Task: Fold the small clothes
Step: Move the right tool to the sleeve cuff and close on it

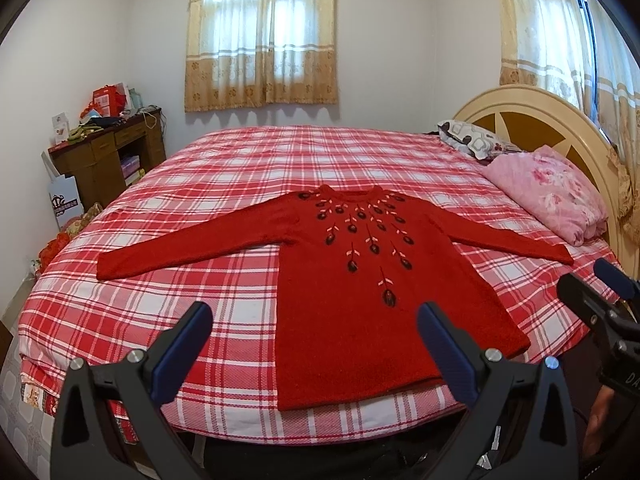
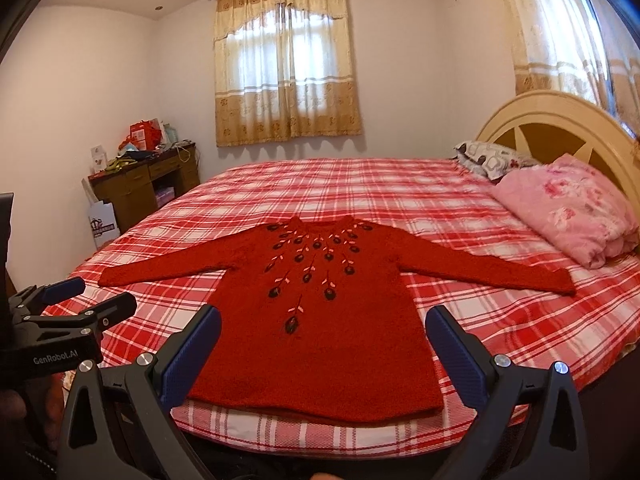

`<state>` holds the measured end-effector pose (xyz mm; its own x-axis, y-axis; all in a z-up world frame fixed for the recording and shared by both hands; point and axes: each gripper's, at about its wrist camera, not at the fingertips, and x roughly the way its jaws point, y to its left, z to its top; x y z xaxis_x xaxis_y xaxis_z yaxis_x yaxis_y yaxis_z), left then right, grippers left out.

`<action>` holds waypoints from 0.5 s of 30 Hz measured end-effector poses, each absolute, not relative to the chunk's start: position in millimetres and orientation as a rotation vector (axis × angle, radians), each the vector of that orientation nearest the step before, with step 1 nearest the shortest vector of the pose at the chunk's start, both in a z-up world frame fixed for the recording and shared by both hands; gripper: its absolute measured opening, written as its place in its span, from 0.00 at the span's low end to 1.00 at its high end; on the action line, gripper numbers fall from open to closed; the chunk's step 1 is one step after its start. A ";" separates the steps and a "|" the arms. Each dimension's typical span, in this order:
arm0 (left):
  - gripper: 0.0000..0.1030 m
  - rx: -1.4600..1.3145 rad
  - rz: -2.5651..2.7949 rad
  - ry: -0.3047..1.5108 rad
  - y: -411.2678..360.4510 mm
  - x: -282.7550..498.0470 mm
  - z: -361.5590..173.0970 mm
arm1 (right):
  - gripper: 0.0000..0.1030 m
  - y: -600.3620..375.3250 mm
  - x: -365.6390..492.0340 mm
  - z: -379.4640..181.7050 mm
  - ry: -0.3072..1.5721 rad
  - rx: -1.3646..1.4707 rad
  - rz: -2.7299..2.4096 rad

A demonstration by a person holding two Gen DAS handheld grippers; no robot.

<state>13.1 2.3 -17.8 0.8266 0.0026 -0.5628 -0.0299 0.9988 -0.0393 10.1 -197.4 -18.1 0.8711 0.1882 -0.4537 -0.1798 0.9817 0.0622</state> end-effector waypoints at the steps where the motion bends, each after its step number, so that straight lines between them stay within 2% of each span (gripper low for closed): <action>1: 1.00 -0.043 0.016 0.599 2.0 14.5 -19.0 | 0.99 -199.4 13.3 -21.4 0.483 0.029 0.200; 15: 1.00 0.046 -0.006 0.684 7.0 74.3 -56.3 | 0.99 -259.2 91.2 -67.9 0.600 0.088 0.093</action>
<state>74.3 7.0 -56.3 0.7754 0.0099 -0.6315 0.0206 0.9989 0.0410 91.2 -259.2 -67.9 0.8212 0.1131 -0.5593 -0.0619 0.9920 0.1097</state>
